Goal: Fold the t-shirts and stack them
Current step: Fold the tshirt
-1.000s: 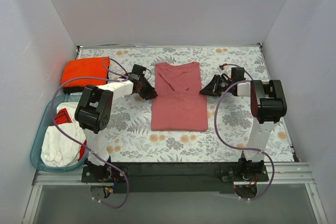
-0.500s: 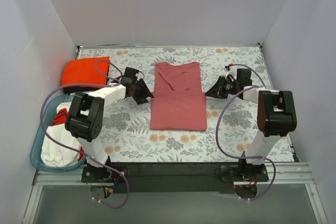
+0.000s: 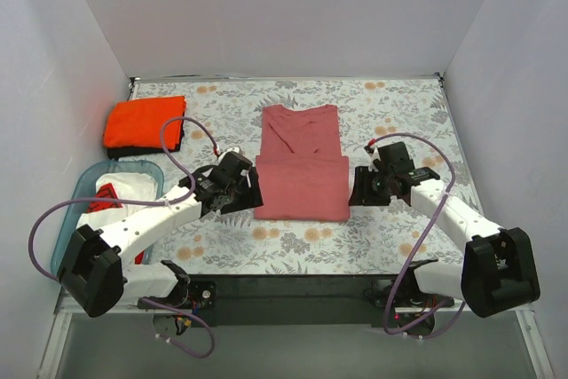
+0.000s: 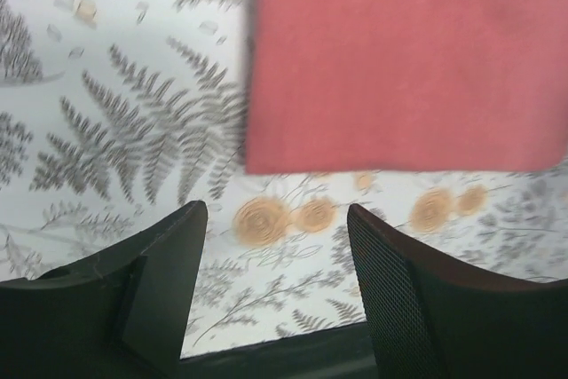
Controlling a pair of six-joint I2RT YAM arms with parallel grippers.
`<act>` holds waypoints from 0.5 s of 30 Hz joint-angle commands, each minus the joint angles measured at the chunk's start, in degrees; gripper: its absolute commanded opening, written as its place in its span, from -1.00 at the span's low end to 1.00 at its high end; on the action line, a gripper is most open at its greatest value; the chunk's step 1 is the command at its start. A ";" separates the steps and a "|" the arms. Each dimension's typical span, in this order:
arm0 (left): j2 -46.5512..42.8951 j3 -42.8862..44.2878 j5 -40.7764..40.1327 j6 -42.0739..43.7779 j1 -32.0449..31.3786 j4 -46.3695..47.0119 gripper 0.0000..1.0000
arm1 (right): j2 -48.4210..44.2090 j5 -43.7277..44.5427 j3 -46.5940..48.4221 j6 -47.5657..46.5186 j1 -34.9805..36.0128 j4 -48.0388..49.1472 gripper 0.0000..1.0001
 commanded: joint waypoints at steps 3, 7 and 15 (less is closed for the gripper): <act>-1.26 -2.32 -5.15 -3.91 -3.07 -7.05 0.33 | -0.83 4.89 -3.15 4.30 5.12 -5.66 0.11; 1.71 -0.57 -5.32 -4.01 -3.77 -7.49 0.33 | 1.28 5.33 -2.27 6.60 9.17 -4.26 0.08; 5.59 1.89 -4.97 -4.09 -4.83 -7.93 0.33 | 6.20 8.75 -0.34 8.80 11.46 -2.85 0.04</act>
